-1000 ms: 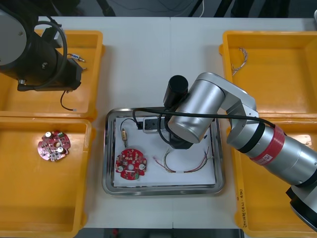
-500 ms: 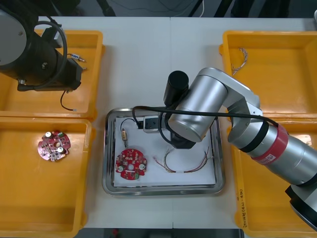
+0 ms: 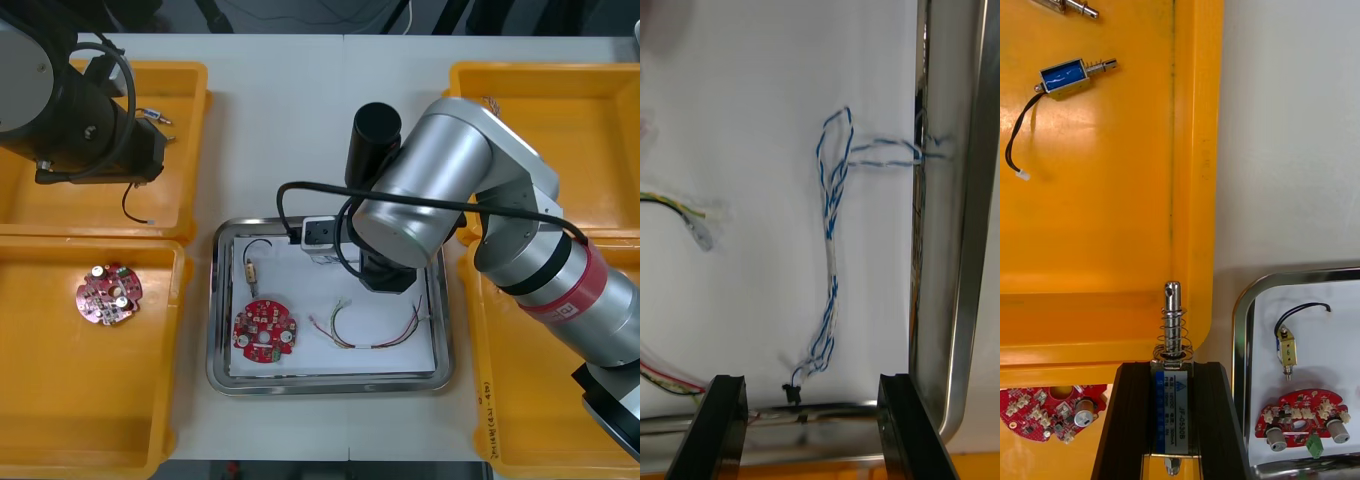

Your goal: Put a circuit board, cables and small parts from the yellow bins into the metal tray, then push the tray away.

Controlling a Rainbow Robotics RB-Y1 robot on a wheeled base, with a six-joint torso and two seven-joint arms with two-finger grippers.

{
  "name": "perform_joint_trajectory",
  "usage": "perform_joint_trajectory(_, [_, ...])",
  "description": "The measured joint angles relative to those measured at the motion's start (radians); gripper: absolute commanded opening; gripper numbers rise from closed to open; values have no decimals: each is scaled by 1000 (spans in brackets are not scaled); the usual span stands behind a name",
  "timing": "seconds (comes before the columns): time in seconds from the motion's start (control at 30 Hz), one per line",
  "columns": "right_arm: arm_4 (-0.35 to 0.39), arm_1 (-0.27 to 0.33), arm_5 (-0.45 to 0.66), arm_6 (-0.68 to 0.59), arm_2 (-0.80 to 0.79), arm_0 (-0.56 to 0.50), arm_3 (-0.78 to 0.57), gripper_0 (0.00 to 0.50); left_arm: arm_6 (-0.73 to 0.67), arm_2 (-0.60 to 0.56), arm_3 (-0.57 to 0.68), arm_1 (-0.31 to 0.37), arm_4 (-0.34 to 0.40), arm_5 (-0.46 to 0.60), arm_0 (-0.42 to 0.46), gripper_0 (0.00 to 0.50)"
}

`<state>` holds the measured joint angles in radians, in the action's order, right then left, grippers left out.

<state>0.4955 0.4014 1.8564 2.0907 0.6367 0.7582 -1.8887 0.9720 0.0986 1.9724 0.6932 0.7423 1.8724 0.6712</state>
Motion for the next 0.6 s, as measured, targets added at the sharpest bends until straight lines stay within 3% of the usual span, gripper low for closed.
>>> perform_joint_trajectory(0.1, [14,-14,53,-60,-57,1,-10,500,0,0,0,0,0,0,0,0])
perform_joint_trajectory(0.27, [6,-33,56,-272,-155,4,-60,500,0,0,0,0,1,0,0,0])
perform_joint_trajectory(0.37, [-6,-33,57,-316,-214,8,-90,500,0,0,2,0,2,0,0,0])
perform_joint_trajectory(0.6, [22,9,60,-555,-370,9,-125,500,0,0,5,0,5,0,0,0])
